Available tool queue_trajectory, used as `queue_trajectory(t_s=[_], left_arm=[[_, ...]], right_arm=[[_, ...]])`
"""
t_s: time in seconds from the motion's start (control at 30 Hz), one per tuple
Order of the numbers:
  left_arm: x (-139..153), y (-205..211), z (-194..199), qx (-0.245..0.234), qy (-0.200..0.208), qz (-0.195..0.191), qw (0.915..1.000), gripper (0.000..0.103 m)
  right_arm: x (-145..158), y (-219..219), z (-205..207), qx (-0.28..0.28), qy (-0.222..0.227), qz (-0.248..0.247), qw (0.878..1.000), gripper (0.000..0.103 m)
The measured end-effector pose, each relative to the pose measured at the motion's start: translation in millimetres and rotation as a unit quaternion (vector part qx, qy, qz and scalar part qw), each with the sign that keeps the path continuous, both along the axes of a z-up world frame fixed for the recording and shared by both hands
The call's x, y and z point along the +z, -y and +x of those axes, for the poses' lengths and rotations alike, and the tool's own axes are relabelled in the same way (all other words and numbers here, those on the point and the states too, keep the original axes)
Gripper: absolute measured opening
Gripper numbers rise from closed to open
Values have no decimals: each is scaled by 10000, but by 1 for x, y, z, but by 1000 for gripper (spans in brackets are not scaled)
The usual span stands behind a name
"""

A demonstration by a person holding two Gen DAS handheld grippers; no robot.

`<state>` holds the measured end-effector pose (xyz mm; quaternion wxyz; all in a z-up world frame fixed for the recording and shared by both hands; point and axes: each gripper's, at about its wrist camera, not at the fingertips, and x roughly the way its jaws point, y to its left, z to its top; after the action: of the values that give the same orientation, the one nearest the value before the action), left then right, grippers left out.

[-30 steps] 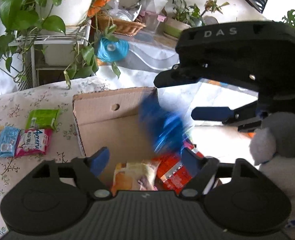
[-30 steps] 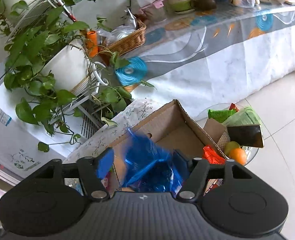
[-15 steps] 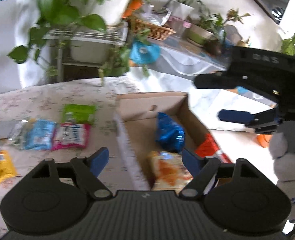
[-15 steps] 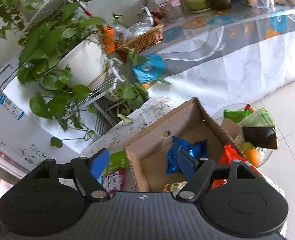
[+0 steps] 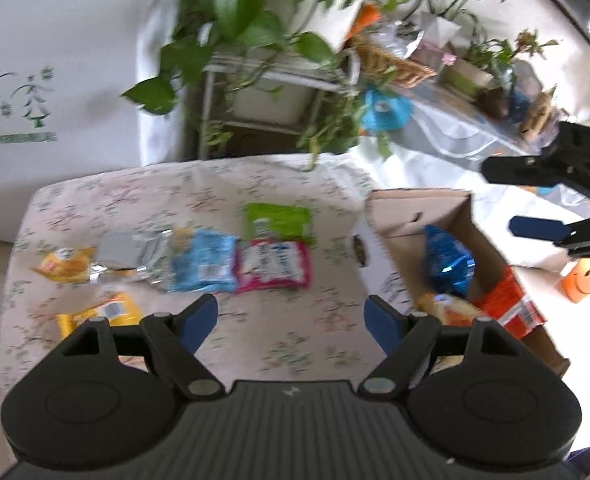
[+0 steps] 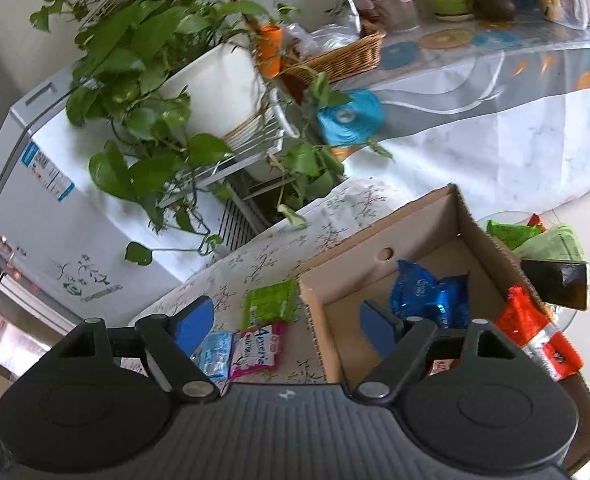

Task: Organize snacks
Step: 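Move the right tool to the pink Amerie bag while the left tool moves to the yellow bag, then grasp the pink Amerie bag with the right tool and lift it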

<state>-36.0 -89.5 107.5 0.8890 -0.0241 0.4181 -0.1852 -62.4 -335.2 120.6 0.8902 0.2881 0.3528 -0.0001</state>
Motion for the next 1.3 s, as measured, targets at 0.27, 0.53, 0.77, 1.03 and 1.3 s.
queue_trajectory(t_s=[0.27,0.53,0.77,1.03,1.3], left_arm=[[-15,-60,20,533,-305,250,9978,80],[-25,-101,40,1060,-470,222,9930,86],[-37,-119,60,1320,-707,157,9886,90],[-71,-118,81,1363,-1084,342,9841,90],[-96,-107,94,1283,-1260,549,9822,91]], right_arm=[[-2,-23,12,351,-36,-58,9994,85],[-9,-48,26,713,-148,-44,9973,85],[-26,-63,42,994,-421,454,9931,85],[-51,-74,70,904,-841,893,9883,85],[-68,-96,97,1092,-1137,757,9846,84]])
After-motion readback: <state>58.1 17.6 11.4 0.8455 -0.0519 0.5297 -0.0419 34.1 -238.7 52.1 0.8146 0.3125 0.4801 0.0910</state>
